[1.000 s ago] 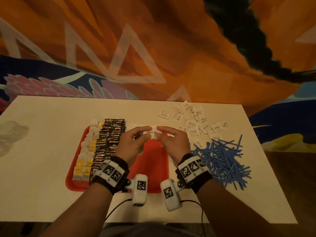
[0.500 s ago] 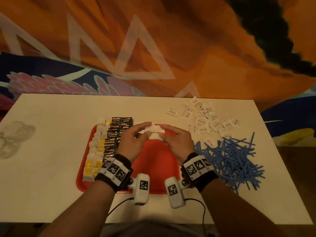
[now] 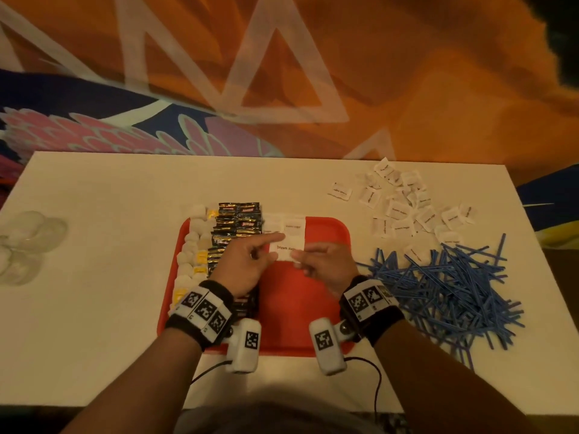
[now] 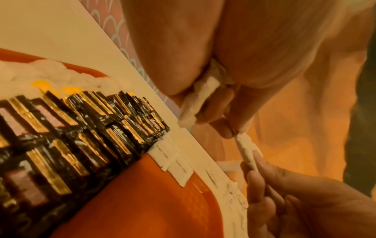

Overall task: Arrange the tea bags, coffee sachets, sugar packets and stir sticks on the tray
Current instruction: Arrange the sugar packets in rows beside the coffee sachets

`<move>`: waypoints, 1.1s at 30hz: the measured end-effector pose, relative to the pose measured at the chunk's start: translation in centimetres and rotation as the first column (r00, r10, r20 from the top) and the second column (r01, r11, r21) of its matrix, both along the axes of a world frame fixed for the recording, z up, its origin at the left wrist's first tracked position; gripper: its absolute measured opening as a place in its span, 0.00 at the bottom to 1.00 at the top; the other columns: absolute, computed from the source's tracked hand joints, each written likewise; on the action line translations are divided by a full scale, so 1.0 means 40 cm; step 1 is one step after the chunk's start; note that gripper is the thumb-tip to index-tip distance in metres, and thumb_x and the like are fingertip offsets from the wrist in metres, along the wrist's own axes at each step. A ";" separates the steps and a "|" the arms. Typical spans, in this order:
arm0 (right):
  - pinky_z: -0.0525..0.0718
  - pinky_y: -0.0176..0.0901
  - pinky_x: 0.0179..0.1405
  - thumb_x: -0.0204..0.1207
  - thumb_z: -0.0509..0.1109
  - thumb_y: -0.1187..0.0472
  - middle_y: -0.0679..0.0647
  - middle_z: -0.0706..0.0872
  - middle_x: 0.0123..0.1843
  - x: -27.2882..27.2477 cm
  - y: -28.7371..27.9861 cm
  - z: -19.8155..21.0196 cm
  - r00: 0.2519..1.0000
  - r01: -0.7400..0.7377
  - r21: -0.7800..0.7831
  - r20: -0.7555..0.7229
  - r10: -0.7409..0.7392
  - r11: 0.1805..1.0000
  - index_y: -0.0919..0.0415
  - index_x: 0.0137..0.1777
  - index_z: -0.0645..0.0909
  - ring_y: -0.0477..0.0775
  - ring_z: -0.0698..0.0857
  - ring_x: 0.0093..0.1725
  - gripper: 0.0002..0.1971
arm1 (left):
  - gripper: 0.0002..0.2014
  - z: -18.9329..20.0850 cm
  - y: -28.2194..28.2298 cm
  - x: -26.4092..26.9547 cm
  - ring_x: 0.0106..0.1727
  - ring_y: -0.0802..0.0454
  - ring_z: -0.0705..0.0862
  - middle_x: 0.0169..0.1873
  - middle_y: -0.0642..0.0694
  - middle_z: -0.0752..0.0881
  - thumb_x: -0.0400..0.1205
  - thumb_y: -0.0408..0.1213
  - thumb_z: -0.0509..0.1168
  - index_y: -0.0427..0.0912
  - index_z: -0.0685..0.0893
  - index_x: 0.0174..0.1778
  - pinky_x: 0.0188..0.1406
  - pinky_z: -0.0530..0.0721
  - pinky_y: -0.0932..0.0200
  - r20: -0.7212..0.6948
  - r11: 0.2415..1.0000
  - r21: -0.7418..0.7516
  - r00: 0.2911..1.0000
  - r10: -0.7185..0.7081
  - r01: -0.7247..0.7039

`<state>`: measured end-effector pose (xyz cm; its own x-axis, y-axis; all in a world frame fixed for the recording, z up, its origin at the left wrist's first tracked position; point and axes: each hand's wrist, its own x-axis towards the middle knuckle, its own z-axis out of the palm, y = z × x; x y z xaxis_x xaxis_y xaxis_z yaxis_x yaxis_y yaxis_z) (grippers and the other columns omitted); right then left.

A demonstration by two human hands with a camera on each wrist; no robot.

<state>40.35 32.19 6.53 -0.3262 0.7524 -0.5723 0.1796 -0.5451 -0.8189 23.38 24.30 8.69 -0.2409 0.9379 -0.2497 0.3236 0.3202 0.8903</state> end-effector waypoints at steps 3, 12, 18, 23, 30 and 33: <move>0.83 0.35 0.31 0.69 0.81 0.65 0.61 0.92 0.43 -0.035 0.030 -0.037 0.998 -0.016 -0.012 0.057 0.016 1.000 0.69 0.55 0.86 0.47 0.89 0.33 0.16 | 0.22 -0.025 0.005 -0.030 0.25 0.63 0.75 0.26 0.61 0.80 0.83 0.29 0.70 0.58 0.85 0.68 0.29 0.73 0.74 -0.073 0.998 -0.052 0.997 0.016 -0.020; 0.80 0.31 0.46 0.73 0.78 0.52 0.50 0.92 0.47 -0.090 0.152 -0.160 0.899 -0.083 0.048 0.434 0.054 0.995 0.51 0.54 0.86 0.45 0.87 0.48 0.11 | 0.22 -0.057 -0.028 -0.144 0.48 0.50 0.85 0.51 0.56 0.86 0.82 0.32 0.71 0.58 0.83 0.70 0.41 0.77 0.82 -0.082 0.975 -0.120 0.980 0.180 -0.189; 0.77 0.34 0.49 0.75 0.78 0.52 0.50 0.88 0.58 -0.110 0.174 -0.206 0.801 -0.135 0.074 0.595 0.065 0.988 0.54 0.60 0.87 0.48 0.83 0.51 0.15 | 0.22 -0.072 -0.060 -0.182 0.60 0.66 0.83 0.63 0.65 0.83 0.82 0.29 0.70 0.57 0.85 0.68 0.66 0.80 0.58 -0.046 0.965 -0.127 0.973 0.224 -0.228; 0.69 0.32 0.28 0.70 0.81 0.51 0.48 0.87 0.46 -0.118 0.177 -0.223 0.762 -0.089 0.117 0.648 -0.008 0.989 0.51 0.43 0.81 0.44 0.81 0.38 0.11 | 0.22 -0.081 -0.063 -0.182 0.62 0.56 0.85 0.68 0.58 0.82 0.83 0.27 0.69 0.56 0.85 0.68 0.62 0.81 0.64 0.012 0.953 -0.145 0.962 0.271 -0.267; 0.77 0.42 0.46 0.75 0.73 0.63 0.49 0.78 0.44 -0.143 0.151 -0.217 0.754 -0.437 0.439 0.655 0.053 0.785 0.57 0.46 0.79 0.52 0.80 0.48 0.05 | 0.16 -0.091 -0.058 -0.172 0.46 0.58 0.88 0.59 0.53 0.88 0.85 0.29 0.66 0.53 0.88 0.62 0.45 0.87 0.57 0.172 0.913 -0.170 0.901 0.397 -0.370; 0.71 0.37 0.56 0.78 0.71 0.65 0.51 0.79 0.51 -0.162 0.144 -0.228 0.705 -0.575 0.442 0.695 0.142 0.688 0.55 0.55 0.85 0.54 0.77 0.58 0.08 | 0.14 -0.090 -0.058 -0.169 0.44 0.54 0.87 0.56 0.53 0.90 0.85 0.30 0.66 0.52 0.89 0.60 0.39 0.83 0.59 0.224 0.895 -0.193 0.870 0.439 -0.402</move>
